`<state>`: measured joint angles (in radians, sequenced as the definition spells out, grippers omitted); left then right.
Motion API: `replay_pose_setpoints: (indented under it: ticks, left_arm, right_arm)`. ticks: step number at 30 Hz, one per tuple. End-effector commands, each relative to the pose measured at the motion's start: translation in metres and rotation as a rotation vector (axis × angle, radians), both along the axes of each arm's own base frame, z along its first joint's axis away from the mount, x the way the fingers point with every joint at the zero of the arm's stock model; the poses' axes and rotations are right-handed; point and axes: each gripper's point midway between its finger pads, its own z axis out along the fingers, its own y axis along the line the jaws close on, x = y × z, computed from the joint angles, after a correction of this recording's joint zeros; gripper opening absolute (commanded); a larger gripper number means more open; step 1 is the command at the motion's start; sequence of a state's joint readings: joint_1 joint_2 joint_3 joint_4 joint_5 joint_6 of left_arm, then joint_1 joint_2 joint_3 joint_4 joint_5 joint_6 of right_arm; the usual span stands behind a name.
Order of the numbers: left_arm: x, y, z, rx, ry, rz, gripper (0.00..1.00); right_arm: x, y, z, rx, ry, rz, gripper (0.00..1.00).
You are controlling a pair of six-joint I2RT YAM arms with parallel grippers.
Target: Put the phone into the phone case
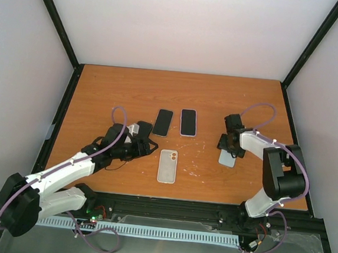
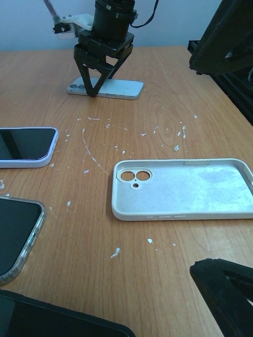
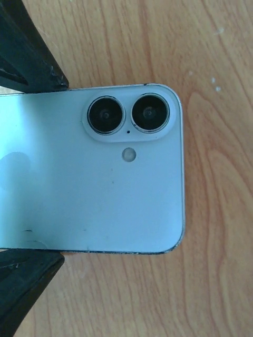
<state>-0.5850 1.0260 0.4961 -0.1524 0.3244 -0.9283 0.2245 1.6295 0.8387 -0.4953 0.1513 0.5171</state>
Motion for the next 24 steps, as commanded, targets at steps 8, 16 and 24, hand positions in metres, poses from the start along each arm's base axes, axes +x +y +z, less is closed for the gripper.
replay_pose_setpoints:
  ticks: [8,16,24]
  left_arm:
    - [0.001,-0.002,0.013,-0.021,-0.003,-0.002,0.86]
    - [0.005,-0.015,0.032,-0.061,-0.018,-0.071,0.76]
    - [0.016,-0.027,0.036,-0.052,0.001,-0.150,0.73]
  right_arm:
    - [-0.045,0.084,-0.001,0.128,0.050,0.290,0.58]
    - [-0.068,0.174,0.049,0.309,-0.124,0.689,0.53]
    - [-0.093,0.225,0.100,0.393,-0.357,0.973,0.49]
